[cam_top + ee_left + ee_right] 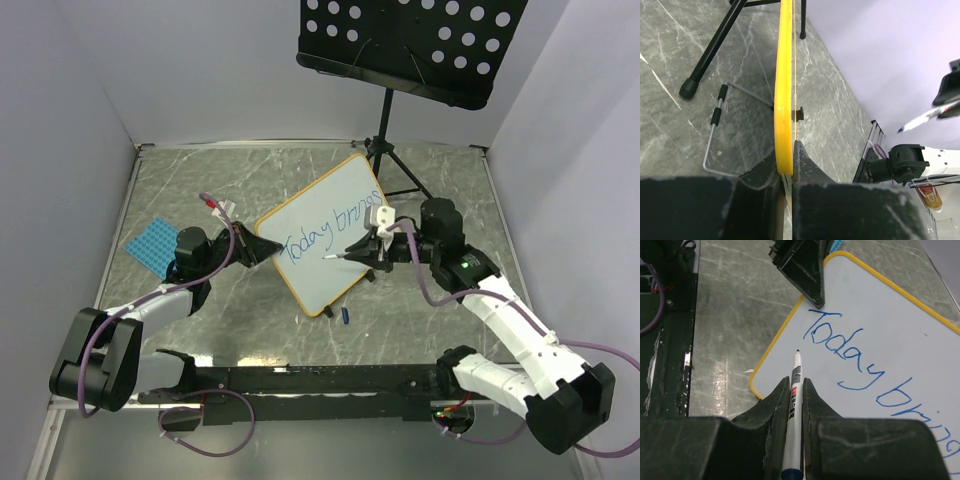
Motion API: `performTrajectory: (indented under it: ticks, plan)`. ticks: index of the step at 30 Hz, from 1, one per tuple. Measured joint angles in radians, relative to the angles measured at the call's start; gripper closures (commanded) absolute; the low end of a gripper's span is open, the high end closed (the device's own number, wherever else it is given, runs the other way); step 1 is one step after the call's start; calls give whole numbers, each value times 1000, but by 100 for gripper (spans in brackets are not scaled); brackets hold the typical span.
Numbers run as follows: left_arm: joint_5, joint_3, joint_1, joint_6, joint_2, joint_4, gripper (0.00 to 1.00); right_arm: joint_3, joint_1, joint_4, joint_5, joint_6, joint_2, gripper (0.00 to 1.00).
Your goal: Write a sentence on the whiteboard
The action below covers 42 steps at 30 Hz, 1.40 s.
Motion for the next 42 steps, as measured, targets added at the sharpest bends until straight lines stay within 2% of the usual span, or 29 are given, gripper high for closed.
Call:
performTrajectory:
  ticks: [9, 25, 42]
  plan:
    - [-2, -16, -9, -25, 0, 0, 99, -84, 87, -23, 51, -84, -2, 100]
    - [-5, -21, -18, -33, 0, -5, 99, -174, 133, -8, 101, -156, -13, 100]
    - [-6, -22, -18, -33, 0, -3, 99, -187, 138, 16, 122, -182, -13, 100]
